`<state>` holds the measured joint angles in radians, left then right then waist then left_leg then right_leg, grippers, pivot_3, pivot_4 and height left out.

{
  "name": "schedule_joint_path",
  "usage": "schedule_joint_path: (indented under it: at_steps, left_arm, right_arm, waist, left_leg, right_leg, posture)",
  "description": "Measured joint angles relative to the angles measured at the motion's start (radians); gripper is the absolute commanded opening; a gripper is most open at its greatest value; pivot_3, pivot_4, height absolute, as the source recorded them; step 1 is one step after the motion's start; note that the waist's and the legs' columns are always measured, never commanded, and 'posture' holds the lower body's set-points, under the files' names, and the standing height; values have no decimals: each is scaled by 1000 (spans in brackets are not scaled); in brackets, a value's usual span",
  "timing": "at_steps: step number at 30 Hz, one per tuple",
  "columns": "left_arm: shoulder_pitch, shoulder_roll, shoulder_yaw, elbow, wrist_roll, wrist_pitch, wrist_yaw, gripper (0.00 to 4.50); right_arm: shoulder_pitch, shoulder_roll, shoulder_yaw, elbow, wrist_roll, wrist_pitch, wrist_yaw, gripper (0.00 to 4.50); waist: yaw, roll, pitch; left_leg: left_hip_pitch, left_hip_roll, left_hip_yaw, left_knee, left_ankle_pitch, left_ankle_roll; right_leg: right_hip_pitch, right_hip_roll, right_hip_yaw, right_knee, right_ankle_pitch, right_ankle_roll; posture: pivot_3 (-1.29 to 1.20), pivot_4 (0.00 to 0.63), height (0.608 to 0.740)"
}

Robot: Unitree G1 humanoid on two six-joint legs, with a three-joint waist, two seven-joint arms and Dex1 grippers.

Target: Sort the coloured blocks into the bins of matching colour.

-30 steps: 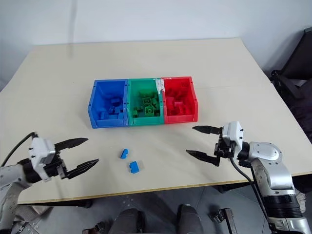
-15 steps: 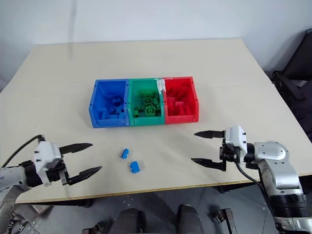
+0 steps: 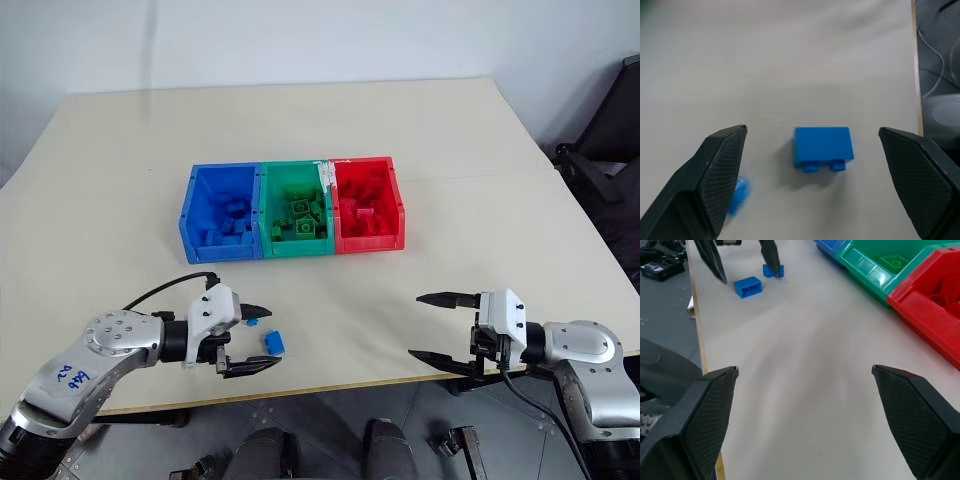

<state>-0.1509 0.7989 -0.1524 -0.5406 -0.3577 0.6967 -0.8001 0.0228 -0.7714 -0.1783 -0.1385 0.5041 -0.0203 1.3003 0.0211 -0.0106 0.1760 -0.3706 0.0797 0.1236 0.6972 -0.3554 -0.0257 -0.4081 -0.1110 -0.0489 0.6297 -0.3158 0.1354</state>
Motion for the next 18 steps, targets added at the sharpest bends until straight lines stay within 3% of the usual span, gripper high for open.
schedule_joint_path:
  at_steps: [3, 6, 14, 18]
  left_arm:
    - [-33, -13, -59, -3, 47, 38, 42, 4488]
    - [-46, -27, -86, -3, 65, 58, 61, 3920]
    - [-51, -34, -101, -2, 91, 51, 67, 1470]
    - [-16, -65, -74, 9, 79, 11, 62, 1469]
  right_arm:
    - [39, 1, -4, -46, 2, 2, -27, 4500]
    - [50, 1, -8, -69, 5, 7, -48, 4500]
    - [52, 1, -8, -76, 15, 17, -60, 4500]
    - [40, 1, -7, -75, 15, 18, -57, 4500]
  waist:
    - [5, 0, 0]
    - [3, 0, 0]
    - [4, 1, 0]
    - [3, 1, 0]
  left_leg:
    - [0, 0, -1, 1, 0, 0]
    - [1, 0, 0, 1, 0, 0]
    - [1, 0, -1, 1, 0, 0]
    - [0, 0, 0, 1, 0, 0]
  right_leg:
    - [1, 0, 0, 0, 0, 0]
    - [1, 0, 0, 0, 0, 0]
    - [1, 0, 0, 0, 0, 0]
    - [1, 0, 0, 0, 0, 0]
  posture:
    - [0, 150, 740]
    - [0, 150, 740]
    - [0, 150, 740]
    - [0, 150, 740]
